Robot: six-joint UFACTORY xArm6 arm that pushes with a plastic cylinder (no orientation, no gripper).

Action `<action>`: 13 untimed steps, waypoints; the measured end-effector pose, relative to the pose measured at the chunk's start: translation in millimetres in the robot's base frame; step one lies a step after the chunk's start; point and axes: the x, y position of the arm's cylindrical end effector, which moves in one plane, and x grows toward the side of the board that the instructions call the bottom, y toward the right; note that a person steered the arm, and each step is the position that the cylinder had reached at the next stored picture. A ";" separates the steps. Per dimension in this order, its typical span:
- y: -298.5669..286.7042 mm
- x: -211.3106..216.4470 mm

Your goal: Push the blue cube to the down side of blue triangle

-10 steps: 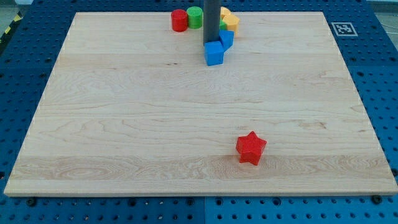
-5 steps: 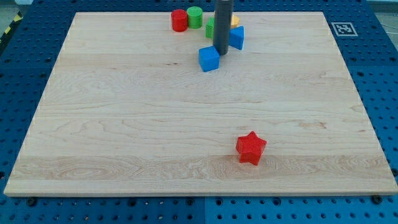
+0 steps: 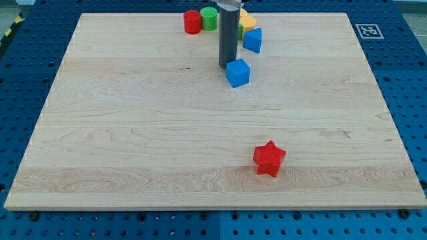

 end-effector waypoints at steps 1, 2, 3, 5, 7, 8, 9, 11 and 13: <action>-22.0 0.2; -22.0 16.9; -22.0 18.9; -18.5 24.1; -4.2 24.1; -0.8 24.1; 11.1 24.1; 11.1 22.8; 11.1 19.8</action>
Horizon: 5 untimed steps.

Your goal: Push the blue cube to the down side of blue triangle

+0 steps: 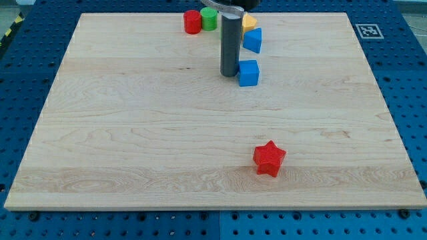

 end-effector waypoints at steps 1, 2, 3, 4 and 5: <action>0.0 -3.4; 0.0 -10.7; 0.0 -17.5; 0.0 -17.6; 0.0 -17.8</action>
